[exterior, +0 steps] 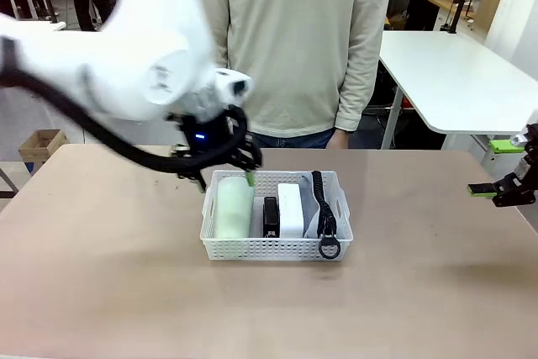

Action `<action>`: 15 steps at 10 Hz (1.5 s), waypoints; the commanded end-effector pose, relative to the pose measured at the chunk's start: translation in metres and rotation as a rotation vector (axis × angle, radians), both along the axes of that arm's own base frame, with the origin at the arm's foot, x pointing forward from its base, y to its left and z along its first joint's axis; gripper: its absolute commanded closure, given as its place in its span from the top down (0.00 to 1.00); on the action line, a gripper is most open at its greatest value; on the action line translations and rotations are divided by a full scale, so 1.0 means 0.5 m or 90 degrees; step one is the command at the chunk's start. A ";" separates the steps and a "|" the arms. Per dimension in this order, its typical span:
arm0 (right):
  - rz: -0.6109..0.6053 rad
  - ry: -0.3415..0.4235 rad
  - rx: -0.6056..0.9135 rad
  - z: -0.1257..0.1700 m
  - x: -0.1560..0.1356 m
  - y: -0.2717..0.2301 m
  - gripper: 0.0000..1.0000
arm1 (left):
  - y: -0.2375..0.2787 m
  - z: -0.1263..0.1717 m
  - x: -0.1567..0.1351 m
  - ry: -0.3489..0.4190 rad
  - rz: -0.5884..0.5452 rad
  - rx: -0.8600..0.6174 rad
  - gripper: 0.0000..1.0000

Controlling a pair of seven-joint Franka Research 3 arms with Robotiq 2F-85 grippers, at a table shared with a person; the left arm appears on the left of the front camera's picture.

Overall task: Efficiently arrange items inside the basket to fit them all.
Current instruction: Pick up the Reusable plastic cup and place it inside the Organizing basket.

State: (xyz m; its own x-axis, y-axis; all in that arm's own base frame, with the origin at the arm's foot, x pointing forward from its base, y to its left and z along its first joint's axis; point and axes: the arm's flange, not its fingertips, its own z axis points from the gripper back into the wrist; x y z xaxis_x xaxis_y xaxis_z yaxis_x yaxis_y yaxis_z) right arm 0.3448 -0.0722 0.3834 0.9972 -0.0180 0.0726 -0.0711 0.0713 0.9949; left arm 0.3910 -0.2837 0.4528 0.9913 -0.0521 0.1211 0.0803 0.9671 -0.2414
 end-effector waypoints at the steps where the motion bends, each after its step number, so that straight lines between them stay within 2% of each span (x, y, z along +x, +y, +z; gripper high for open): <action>1: 0.001 -0.009 0.005 0.005 -0.002 -0.001 1.00 | 0.241 0.024 -0.109 0.016 -0.091 -0.164 1.00; 3: 0.001 -0.009 0.005 0.005 -0.002 -0.001 1.00 | 0.456 0.023 -0.157 0.039 -0.157 -0.387 1.00; 5: 0.001 -0.009 0.005 0.005 -0.002 -0.001 1.00 | 0.645 0.040 -0.165 0.060 -0.122 -0.576 1.00; 6: 0.001 -0.009 0.005 0.005 -0.002 -0.001 1.00 | 0.715 0.037 -0.163 0.046 -0.128 -0.639 1.00; 7: 0.001 -0.009 0.005 0.005 -0.002 -0.001 1.00 | 0.781 0.018 -0.161 0.008 -0.124 -0.705 1.00; 9: 0.001 -0.009 0.005 0.005 -0.002 -0.001 1.00 | 0.844 -0.067 -0.147 -0.029 -0.148 -0.731 1.00; 10: 0.001 -0.009 0.005 0.005 -0.002 -0.001 1.00 | 0.824 0.017 -0.228 -0.017 -0.107 -0.709 1.00; 15: 0.001 -0.009 0.005 0.005 -0.002 -0.001 1.00 | 0.824 0.017 -0.228 -0.017 -0.107 -0.709 1.00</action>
